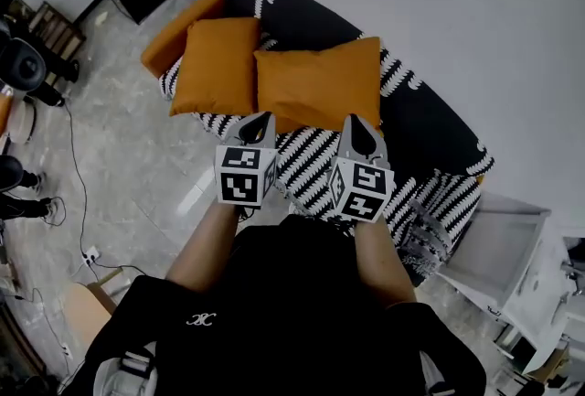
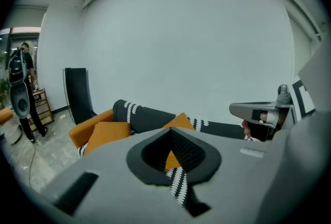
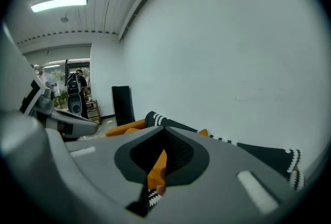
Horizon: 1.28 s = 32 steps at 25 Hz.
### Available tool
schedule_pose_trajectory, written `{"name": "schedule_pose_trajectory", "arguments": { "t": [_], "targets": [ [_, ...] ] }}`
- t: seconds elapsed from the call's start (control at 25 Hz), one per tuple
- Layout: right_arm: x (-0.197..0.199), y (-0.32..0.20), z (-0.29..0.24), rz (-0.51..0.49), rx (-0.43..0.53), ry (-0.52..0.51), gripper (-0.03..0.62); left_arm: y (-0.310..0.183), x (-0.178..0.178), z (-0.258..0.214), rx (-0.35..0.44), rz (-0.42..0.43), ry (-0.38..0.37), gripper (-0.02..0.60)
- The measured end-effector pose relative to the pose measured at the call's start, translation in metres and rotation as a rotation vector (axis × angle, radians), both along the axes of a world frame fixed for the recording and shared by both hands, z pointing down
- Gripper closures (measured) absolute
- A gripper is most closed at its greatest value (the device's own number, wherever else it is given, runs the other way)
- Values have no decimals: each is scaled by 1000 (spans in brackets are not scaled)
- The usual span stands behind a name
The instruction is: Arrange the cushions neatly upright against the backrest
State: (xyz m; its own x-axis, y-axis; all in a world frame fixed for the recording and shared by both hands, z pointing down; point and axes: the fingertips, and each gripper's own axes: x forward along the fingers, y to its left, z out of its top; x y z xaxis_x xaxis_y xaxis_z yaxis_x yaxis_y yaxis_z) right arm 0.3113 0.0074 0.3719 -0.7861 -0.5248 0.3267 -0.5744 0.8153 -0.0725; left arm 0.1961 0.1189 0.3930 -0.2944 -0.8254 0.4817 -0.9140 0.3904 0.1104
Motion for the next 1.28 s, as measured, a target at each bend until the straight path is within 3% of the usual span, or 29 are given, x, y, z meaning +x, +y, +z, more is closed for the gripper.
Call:
{"name": "schedule_pose_trajectory", "arguments": {
  "t": [0.36,0.68,0.88,1.28],
  "targets": [
    [5,-50,32,17,-70,59,583,-31,-12,29,-93,-18,23,574],
    [9,-64,54,47,-109,108,583,-46,-26,46,-113,-20,50,574],
    [6,-71,63,72,-87,148,585,-59,-35,63,-116,21,80,574],
    [-22,-103,93,128,-57,261,585,-78,-88,107,-145,44,123,574]
  ]
}}
